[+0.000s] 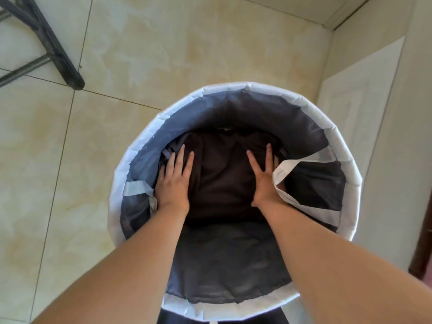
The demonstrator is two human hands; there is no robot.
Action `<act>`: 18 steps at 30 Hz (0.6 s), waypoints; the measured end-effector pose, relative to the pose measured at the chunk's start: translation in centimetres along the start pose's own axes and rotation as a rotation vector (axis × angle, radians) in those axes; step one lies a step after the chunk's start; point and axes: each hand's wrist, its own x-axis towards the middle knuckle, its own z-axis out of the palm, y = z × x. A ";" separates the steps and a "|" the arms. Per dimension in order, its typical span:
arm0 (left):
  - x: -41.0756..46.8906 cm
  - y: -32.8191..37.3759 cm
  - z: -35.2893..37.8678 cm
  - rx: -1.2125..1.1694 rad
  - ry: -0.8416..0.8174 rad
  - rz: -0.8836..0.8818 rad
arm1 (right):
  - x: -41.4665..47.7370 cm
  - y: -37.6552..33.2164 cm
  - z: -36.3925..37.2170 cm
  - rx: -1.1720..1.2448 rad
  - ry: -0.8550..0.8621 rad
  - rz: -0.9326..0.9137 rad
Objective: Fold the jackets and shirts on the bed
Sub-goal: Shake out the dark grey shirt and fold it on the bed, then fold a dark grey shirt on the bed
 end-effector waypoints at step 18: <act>0.3 1.2 -1.3 -0.416 -0.209 -0.066 | -1.0 -3.7 -3.3 0.398 -0.116 0.195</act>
